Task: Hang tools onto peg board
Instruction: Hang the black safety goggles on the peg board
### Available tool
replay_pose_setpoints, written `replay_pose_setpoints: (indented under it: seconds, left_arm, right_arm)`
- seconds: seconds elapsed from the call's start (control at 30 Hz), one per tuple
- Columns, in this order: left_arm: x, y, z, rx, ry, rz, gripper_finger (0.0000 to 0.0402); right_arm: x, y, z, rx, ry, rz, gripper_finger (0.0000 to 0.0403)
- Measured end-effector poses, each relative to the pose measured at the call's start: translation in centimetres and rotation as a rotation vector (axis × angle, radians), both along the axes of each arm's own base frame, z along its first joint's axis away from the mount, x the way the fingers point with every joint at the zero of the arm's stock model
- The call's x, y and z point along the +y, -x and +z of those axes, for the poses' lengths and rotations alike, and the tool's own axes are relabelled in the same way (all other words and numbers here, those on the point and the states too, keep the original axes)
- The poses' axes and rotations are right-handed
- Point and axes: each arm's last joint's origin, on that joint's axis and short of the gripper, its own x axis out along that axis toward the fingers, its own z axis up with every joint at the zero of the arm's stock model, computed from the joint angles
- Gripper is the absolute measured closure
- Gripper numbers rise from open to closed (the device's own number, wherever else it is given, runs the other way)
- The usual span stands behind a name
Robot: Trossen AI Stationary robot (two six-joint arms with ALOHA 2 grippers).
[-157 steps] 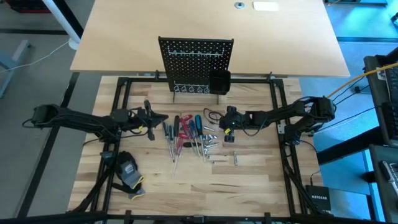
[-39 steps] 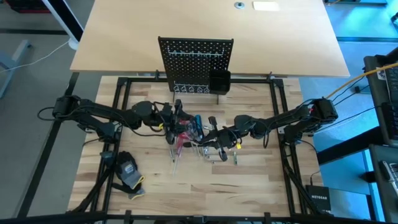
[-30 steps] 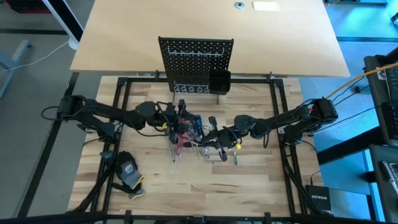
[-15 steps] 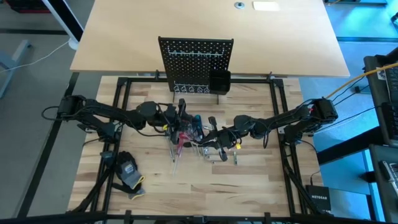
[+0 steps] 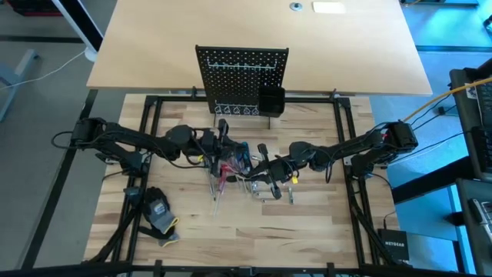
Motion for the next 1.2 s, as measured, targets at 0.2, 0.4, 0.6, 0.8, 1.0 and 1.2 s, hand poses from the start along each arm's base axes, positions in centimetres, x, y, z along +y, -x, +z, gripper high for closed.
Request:
replay_pose_setpoints:
  seconds: [0.2, 0.4, 0.6, 0.8, 1.0, 1.2]
  left_arm:
    - [-0.3, 0.2, 0.5, -0.063, -0.031, 0.007, 0.0397]
    - [-0.5, 0.3, 0.9, -0.114, -0.056, 0.010, 0.0396]
    - [-0.5, 0.3, 0.8, -0.099, -0.118, 0.111, 0.0397]
    - [-0.9, 0.1, 0.2, -0.019, -0.252, 0.208, 0.0397]
    - [-1.4, 0.0, -0.6, 0.102, -0.342, 0.265, 0.0387]
    - [-2.0, 0.4, -0.6, 0.150, -0.343, 0.246, 0.0383]
  right_arm:
    - [0.0, -0.8, -0.5, 0.002, -0.011, -0.002, 0.0382]
    - [0.4, -2.6, -0.6, 0.022, -0.028, 0.037, 0.0382]
    - [0.5, -2.9, -0.8, 0.052, -0.047, 0.063, 0.0382]
    - [0.9, -2.9, -1.2, 0.080, -0.052, 0.086, 0.0382]
    - [1.6, -2.3, -0.4, 0.076, -0.050, 0.084, 0.0382]
    - [1.3, -1.2, 1.2, 0.071, -0.050, 0.052, 0.0382]
